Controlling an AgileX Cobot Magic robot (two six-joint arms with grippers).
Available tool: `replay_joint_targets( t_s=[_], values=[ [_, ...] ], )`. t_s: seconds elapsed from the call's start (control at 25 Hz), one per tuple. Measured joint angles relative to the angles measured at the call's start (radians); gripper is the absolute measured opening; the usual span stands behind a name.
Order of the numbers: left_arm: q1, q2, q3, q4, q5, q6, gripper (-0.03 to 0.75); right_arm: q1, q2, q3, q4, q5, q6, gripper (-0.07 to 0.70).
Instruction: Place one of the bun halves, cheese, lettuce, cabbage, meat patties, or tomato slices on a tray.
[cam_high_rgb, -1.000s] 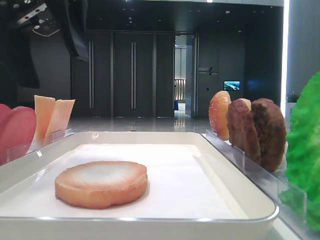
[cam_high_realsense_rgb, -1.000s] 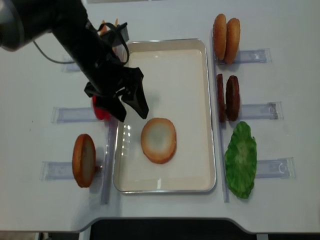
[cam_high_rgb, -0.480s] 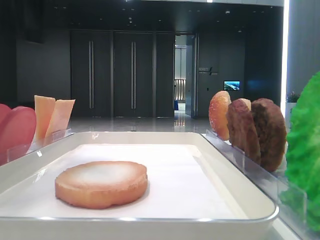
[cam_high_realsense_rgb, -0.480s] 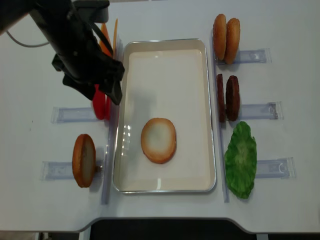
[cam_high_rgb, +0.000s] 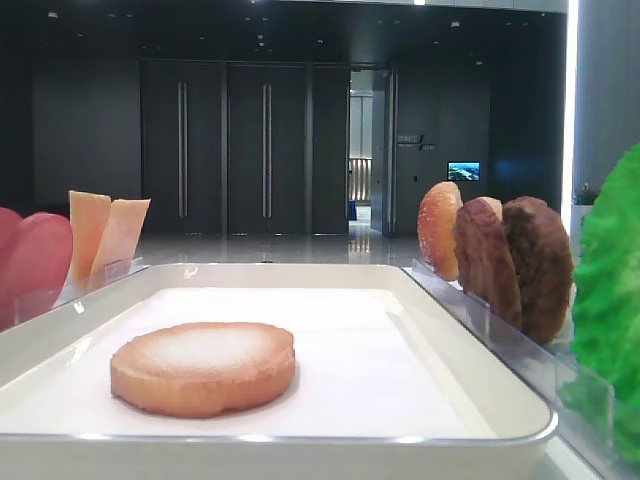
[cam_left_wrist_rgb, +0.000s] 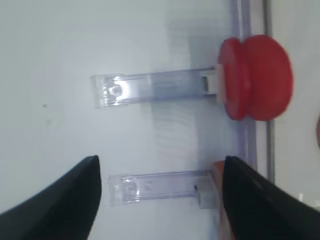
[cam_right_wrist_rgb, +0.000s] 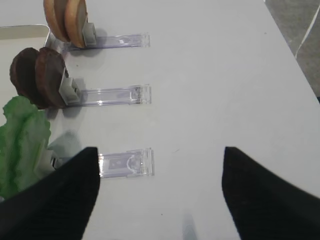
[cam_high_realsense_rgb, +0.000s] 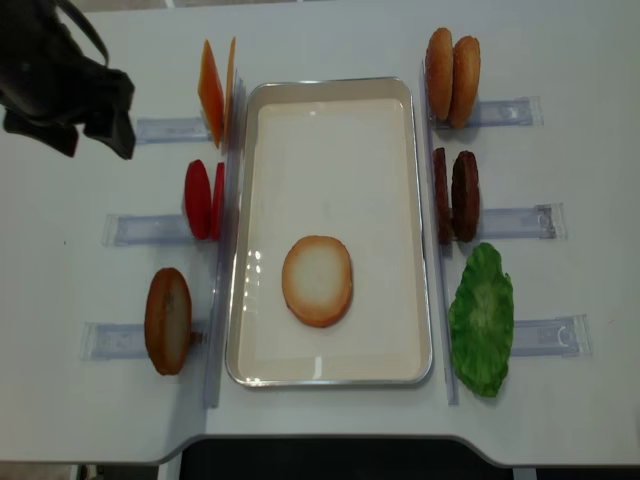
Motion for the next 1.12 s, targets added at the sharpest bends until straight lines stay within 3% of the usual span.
replay_joint_targets(
  t_s=[0.2, 0.28, 0.52, 1.12],
  values=[
    [0.136, -0.013, 0.0, 0.012, 0.001, 0.041, 0.575, 0.0, 0.0, 0.0, 0.0, 0.0, 0.0, 0.49],
    [0.161, -0.015, 0.0, 0.014, 0.002, 0.044, 0.575, 0.0, 0.0, 0.0, 0.0, 0.0, 0.0, 0.49],
    [0.166, -0.131, 0.076, 0.002, 0.002, 0.045, 0.575, 0.0, 0.0, 0.0, 0.0, 0.0, 0.0, 0.49],
    [0.166, -0.888, 0.505, -0.003, 0.024, 0.045, 0.575, 0.0, 0.0, 0.0, 0.0, 0.0, 0.0, 0.49]
  ],
)
